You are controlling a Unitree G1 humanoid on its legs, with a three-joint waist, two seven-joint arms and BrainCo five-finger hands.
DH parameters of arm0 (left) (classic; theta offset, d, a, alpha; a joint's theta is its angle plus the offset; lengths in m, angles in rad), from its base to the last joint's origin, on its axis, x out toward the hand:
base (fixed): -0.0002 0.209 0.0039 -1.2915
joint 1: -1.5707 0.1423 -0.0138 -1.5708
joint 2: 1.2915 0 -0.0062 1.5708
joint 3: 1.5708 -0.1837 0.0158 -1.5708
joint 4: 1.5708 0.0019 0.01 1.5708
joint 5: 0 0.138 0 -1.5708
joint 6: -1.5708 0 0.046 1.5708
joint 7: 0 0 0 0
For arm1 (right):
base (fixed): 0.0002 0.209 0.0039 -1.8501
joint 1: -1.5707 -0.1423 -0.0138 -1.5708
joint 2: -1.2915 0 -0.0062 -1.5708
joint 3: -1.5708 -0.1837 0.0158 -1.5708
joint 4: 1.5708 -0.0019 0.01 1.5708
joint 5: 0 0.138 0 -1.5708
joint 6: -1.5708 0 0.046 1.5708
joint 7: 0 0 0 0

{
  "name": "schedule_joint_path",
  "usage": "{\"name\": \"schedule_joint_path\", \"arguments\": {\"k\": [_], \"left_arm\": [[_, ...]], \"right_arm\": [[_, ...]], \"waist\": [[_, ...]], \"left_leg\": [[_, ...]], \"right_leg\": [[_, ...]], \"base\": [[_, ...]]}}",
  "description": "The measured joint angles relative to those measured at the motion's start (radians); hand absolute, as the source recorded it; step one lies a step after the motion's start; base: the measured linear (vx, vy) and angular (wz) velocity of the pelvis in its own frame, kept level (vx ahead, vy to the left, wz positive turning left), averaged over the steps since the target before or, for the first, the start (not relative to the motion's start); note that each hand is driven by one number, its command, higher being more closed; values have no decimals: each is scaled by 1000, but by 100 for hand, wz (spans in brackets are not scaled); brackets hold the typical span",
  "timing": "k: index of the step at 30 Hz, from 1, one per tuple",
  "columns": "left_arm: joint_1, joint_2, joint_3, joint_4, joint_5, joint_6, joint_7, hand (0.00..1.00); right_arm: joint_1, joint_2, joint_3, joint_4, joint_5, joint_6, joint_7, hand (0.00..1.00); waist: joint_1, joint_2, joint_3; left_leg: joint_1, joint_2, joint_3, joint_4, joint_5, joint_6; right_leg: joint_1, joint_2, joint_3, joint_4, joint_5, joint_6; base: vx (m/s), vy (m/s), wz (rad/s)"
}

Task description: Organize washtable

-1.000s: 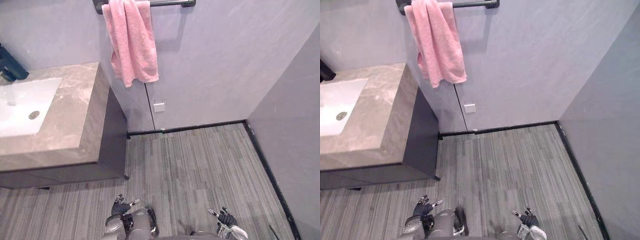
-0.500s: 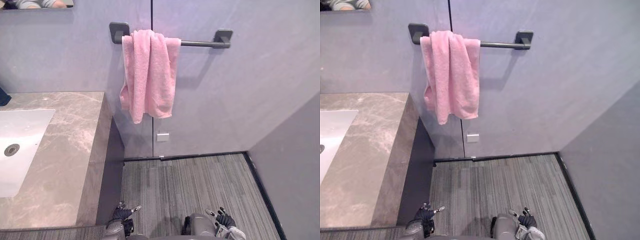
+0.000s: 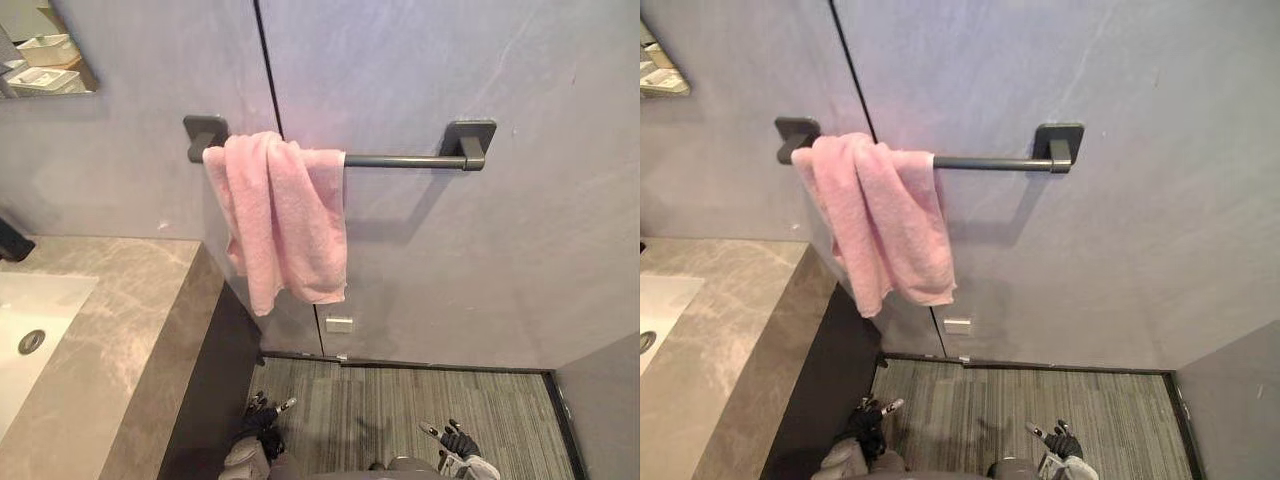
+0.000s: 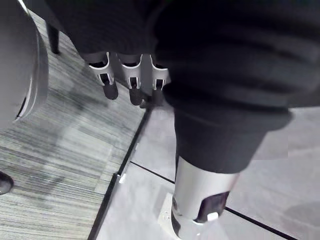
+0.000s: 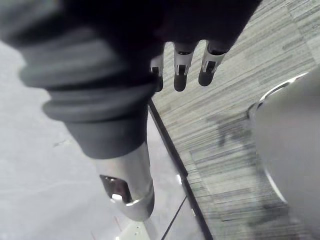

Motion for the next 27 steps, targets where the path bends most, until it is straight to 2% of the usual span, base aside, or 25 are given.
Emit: {"name": "schedule_joint_path", "arguments": {"k": [2,3,4,6,9,11,17,23,27], "left_arm": [[-4,0,-9,1,1,0,0,0],[-6,3,-25,13,2,1,0,0],[-5,15,-26,15,2,-2,2,0],[-5,33,-36,30,4,2,1,0],[-4,40,-39,49,11,1,0,0],[-4,39,-50,53,13,2,-1,0],[-4,45,-91,75,13,1,0,0],[-4,50,-126,79,7,-12,14,0],[8,59,-165,45,-5,-23,50,0]], "right_arm": [[4,2,0,-1,-1,0,-1,0],[9,1,0,2,-1,2,-2,0],[15,14,1,-2,-2,5,0,0],[30,32,0,0,-2,7,3,0],[37,41,0,4,-3,7,4,0],[37,41,0,10,-3,7,5,0],[33,26,-2,34,-4,4,4,0],[30,6,-1,64,-1,-5,1,0],[23,-1,0,69,0,-14,-14,0]], "waist": [[-2,-2,1],[2,-2,-12],[-1,-25,-18],[-1,-52,-35],[-2,-59,-40],[-5,-61,-47],[-6,-37,-52],[-5,-32,-53],[-5,-29,-54]], "left_leg": [[6,-51,-25,-190,45,3],[24,-83,-50,-269,152,20],[41,-99,-46,-293,160,28],[70,-118,-24,-337,162,32],[131,-139,1,-419,180,44],[153,-151,2,-459,203,44],[181,-154,-30,-559,270,34],[191,-153,-65,-585,285,37],[180,-167,-86,-591,289,42]], "right_leg": [[15,-14,20,1,0,12],[20,-16,47,-1,-14,49],[30,-33,59,-10,-14,56],[34,-53,77,-29,-12,60],[66,-65,86,-61,-3,75],[70,-71,94,-70,-2,76],[71,-58,79,-91,1,79],[77,-44,72,-95,3,81],[76,-54,69,-105,9,92]], "base": [[233,166,-42],[200,121,-34],[186,111,-30],[128,104,-19],[77,70,-16],[11,16,-6],[-54,-39,11],[-86,-40,9],[-84,21,9]]}}
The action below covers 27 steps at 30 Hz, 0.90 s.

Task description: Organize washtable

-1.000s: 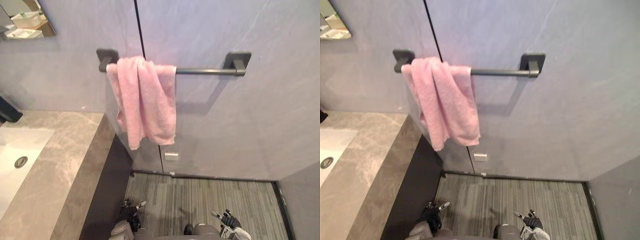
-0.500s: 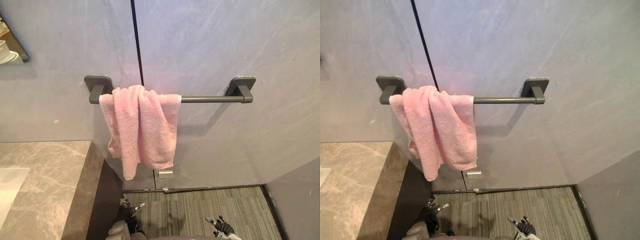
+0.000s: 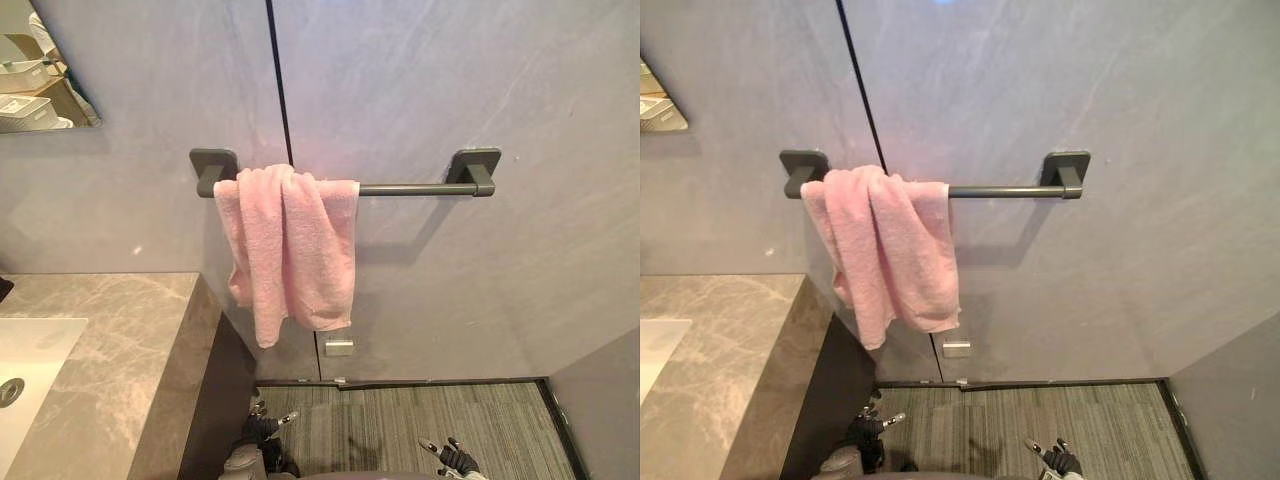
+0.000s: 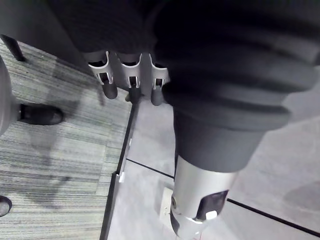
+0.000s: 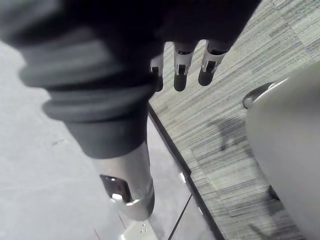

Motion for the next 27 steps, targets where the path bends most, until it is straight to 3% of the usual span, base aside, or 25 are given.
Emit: {"name": "schedule_joint_path", "arguments": {"k": [5,8,13,27], "left_arm": [[118,31,-88,-254,-7,-9,36,0],[196,35,-110,-504,-4,-23,52,0],[206,40,-150,-717,52,-39,84,0],[207,38,-177,-1001,226,-55,213,0]], "right_arm": [[6,2,28,-10,1,-12,-10,0],[21,5,48,-47,0,-18,-12,0],[38,11,69,-86,0,-20,-29,0],[54,20,116,-111,0,-21,-40,0]], "waist": [[3,-9,2],[6,-2,2],[6,1,1],[6,-9,-11]], "left_leg": [[-12,-11,-21,0,1,1],[-20,-14,-28,5,1,2],[-18,-12,-37,4,1,2],[-3,0,-18,-1,0,1]], "right_leg": [[-2,-9,-15,-3,-1,4],[-2,-11,-23,-11,-1,4],[13,-9,-37,-19,-1,4],[26,-5,-21,-35,10,4]], "base": [[-6,8,11],[31,-6,8],[25,-34,7],[-37,-14,-4]]}}
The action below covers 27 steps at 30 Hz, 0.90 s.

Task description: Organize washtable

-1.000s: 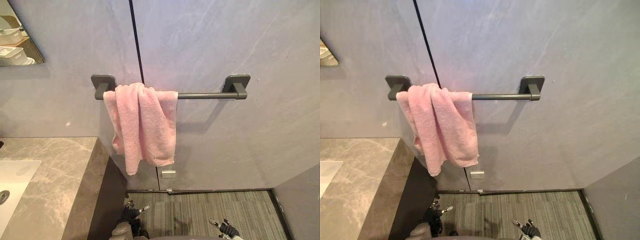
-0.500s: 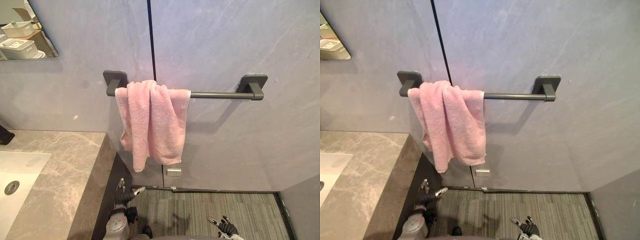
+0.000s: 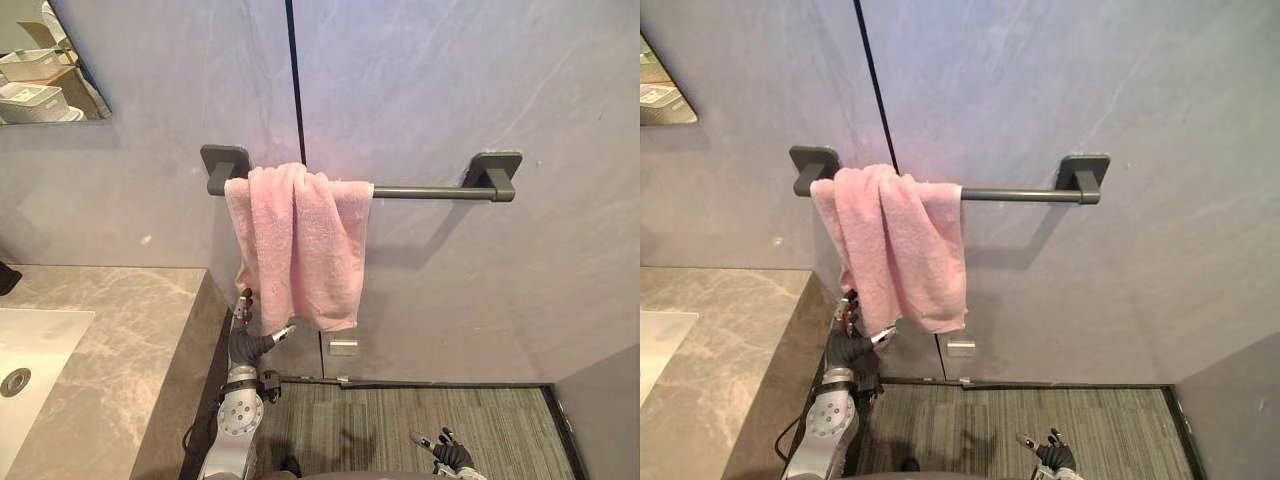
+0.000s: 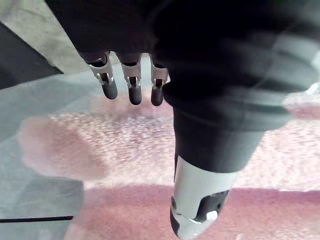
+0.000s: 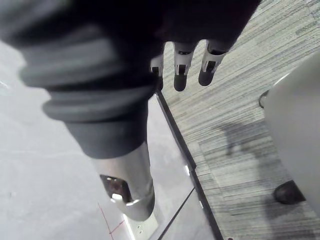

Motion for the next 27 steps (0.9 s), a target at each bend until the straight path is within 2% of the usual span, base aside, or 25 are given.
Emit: {"name": "schedule_joint_path", "arguments": {"k": [4,12,23,27], "left_arm": [[0,-3,6,-28,23,0,47,0],[0,-11,35,-58,23,1,83,0],[-12,6,73,-50,22,3,84,0],[-34,27,73,13,22,5,73,0]], "right_arm": [[6,1,3,0,0,0,-8,0],[12,-1,6,1,0,0,-9,0],[12,-11,24,1,0,0,-6,0],[10,-19,23,3,0,0,-4,0]], "waist": [[0,-1,-15],[0,2,-26],[0,3,-27],[-1,8,-30]], "left_leg": [[-1,0,0,0,0,0],[0,4,2,0,-1,0],[-1,4,1,0,-1,0],[-3,3,-1,-1,-1,0]], "right_leg": [[0,2,0,-6,0,1],[15,11,1,-33,15,-3],[14,12,2,-33,16,-4],[12,12,2,-34,16,-4]], "base": [[-18,-10,0],[0,0,0],[-26,-16,0],[0,0,0]]}}
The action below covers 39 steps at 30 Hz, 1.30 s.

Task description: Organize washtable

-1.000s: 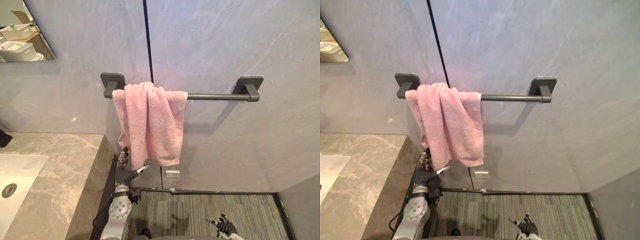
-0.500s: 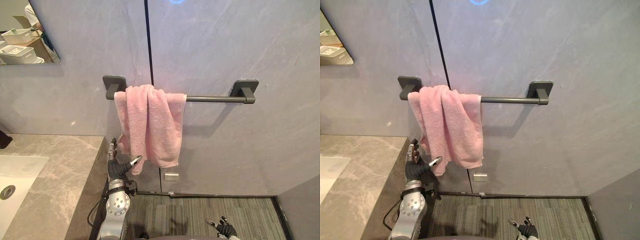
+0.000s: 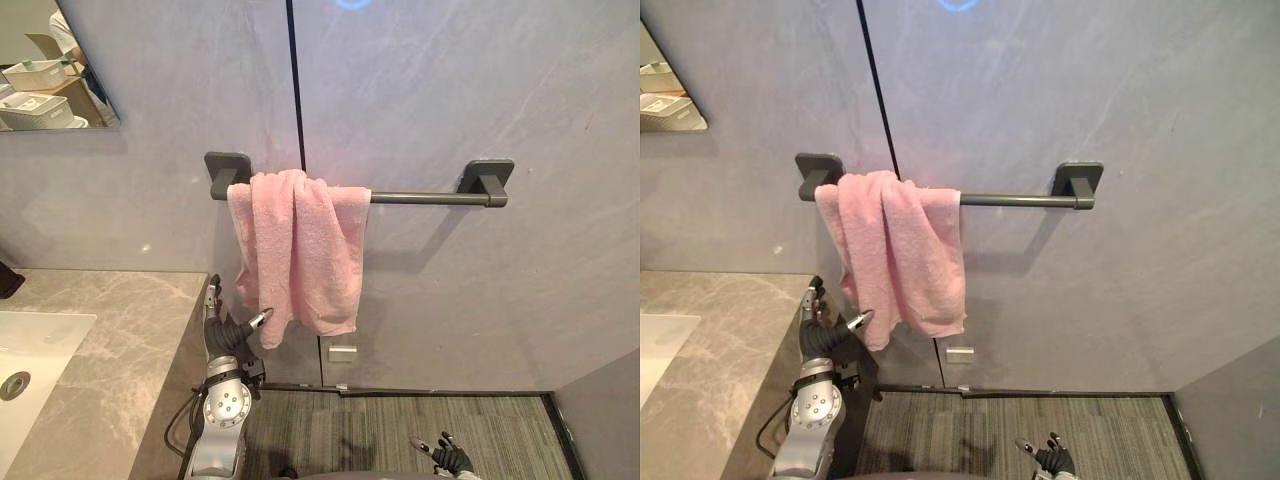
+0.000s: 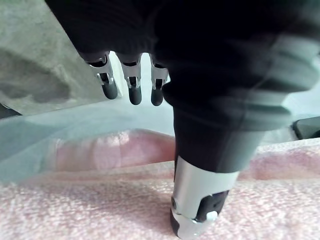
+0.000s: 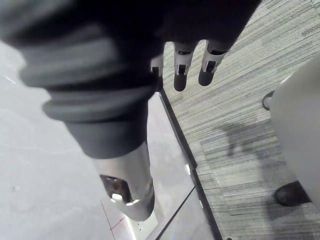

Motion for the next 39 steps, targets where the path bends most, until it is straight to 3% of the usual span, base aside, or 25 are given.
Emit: {"name": "schedule_joint_path", "arguments": {"k": [9,18,19,35,39], "left_arm": [[-30,30,-2,129,-13,3,-72,0],[-92,59,-3,219,-12,17,-97,0],[-101,60,-3,232,-12,21,-97,100],[-181,95,-9,256,-49,24,-97,100],[-181,95,-8,242,-59,24,-97,100]], "right_arm": [[-23,-8,-7,41,-2,4,19,0],[-36,-20,-18,68,-4,6,20,0],[-36,-19,-30,68,-4,7,20,0],[-48,-20,-30,50,-3,6,21,0],[-39,-19,-19,-74,-17,4,15,0]], "waist": [[-4,1,-14],[-7,-1,-12],[-11,-2,-11],[-54,-15,-3],[-56,-16,2]], "left_leg": [[-14,-1,-1,0,0,0],[-28,-3,-4,0,0,0],[-28,-4,-4,0,0,0],[-28,-4,-15,0,0,0],[-33,-4,-5,2,-2,3]], "right_leg": [[-15,1,4,0,1,-2],[-33,0,10,1,2,-3],[-33,0,10,0,2,-3],[-38,0,22,-1,5,-6],[-49,0,37,-2,12,-4]], "base": [[0,0,0],[-8,-3,0],[0,0,0],[-17,-7,-1],[-25,-3,-10]]}}
